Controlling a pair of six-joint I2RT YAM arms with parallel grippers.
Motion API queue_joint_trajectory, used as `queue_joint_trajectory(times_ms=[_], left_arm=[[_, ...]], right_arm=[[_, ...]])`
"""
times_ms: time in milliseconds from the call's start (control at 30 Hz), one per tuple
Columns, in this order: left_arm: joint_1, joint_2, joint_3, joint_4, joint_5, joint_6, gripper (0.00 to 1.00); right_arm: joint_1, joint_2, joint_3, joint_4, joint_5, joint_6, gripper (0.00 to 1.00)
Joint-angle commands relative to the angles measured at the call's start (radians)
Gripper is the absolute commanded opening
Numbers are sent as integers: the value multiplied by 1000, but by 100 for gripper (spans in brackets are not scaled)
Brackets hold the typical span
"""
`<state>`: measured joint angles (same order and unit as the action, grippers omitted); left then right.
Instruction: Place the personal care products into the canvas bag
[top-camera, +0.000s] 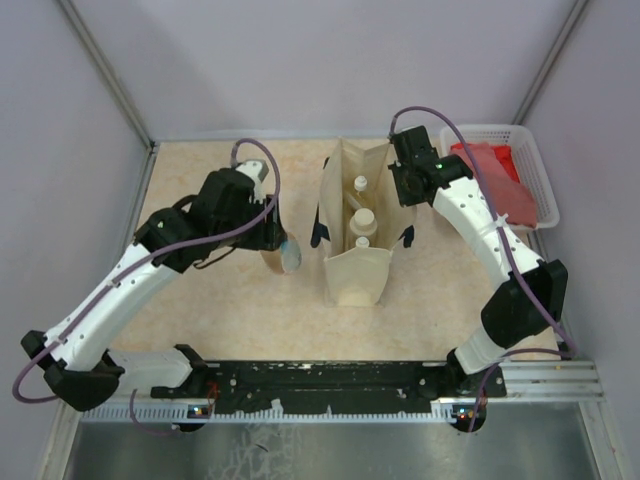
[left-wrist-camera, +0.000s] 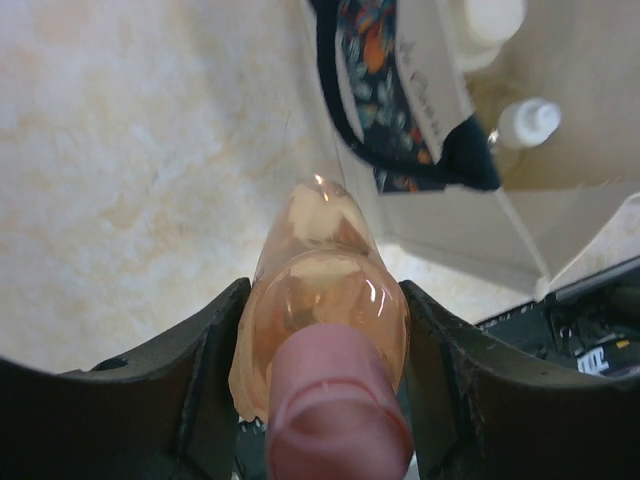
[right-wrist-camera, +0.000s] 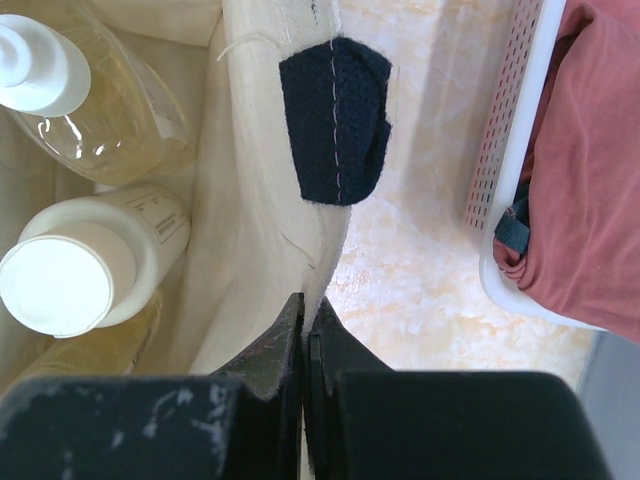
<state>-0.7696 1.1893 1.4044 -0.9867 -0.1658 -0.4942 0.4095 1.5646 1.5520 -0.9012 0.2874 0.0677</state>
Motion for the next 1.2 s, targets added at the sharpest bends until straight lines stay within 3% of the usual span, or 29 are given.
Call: queue_joint_trajectory(times_ms=[0, 300, 467, 867, 1167], left_arm=[[4, 40, 205, 202, -57, 174, 0], [5, 237, 592, 324, -11, 365, 0], [5, 317, 706, 359, 56, 422, 0], [4, 449, 678, 504, 252, 373, 0], [4, 483, 554, 551, 240, 358, 0]], right_arm=[[-4, -23, 23, 7, 23, -23, 0], [-4, -37, 21, 3, 19, -28, 0], [-3, -41, 15, 2, 24, -30, 0], [-5, -34, 20, 8, 10, -14, 0], [-5, -29, 9, 15, 17, -13, 0]])
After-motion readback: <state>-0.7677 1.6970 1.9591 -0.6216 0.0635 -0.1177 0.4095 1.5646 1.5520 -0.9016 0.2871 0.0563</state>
